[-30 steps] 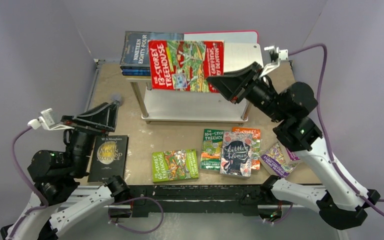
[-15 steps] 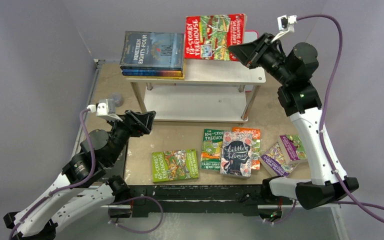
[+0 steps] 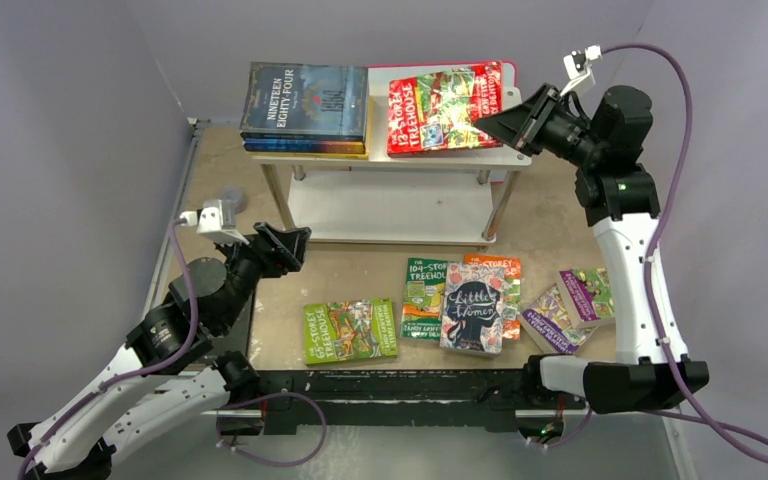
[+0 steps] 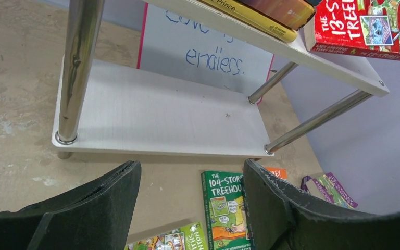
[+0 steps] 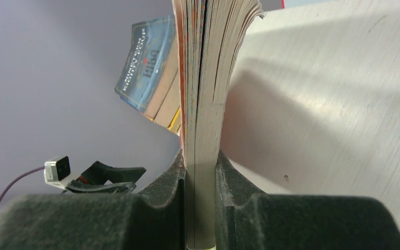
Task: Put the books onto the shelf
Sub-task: Place the book on the shelf.
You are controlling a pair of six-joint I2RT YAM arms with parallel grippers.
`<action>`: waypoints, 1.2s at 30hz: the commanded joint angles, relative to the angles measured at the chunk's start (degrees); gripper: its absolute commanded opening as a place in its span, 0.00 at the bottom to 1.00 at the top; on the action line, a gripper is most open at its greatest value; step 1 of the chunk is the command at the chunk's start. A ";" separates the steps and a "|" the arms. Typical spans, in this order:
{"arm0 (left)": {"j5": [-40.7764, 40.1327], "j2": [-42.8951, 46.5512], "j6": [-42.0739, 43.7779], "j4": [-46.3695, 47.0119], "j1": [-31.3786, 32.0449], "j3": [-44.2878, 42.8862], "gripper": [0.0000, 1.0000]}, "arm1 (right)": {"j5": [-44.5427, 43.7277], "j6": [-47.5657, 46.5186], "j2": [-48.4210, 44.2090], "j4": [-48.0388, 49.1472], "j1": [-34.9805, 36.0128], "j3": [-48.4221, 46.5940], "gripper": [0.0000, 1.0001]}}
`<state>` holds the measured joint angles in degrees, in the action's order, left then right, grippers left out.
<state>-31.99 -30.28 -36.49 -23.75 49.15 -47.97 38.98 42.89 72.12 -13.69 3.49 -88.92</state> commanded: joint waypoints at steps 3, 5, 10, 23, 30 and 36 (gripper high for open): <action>0.37 -1.41 -1.15 0.60 -0.12 -0.71 0.71 | 8.37 2.51 2.36 -0.06 -0.85 -3.54 0.13; 0.90 -2.18 -1.48 0.46 -0.15 -0.63 0.71 | 8.96 2.63 3.03 -0.27 -0.88 -3.45 0.18; 1.14 -3.85 -1.90 0.27 -0.17 -0.44 0.71 | 9.57 2.57 3.37 0.01 -0.85 -3.06 0.32; 2.96 -4.95 -1.04 1.73 -0.18 -1.60 0.70 | -4.58 -6.81 4.46 -7.95 -0.85 -7.83 0.67; 9.28 -6.68 3.90 4.24 -0.14 -5.45 0.70 | -15.12 -15.88 4.21 -14.70 -0.85 -9.88 0.72; 21.58 -13.43 10.20 9.52 -0.15 -14.31 0.67 | -13.10 -17.32 3.37 -13.25 -0.85 -6.65 0.69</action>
<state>-19.64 -40.03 -32.14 -21.76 49.15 -54.63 26.41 28.77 77.82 -27.94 2.66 -96.12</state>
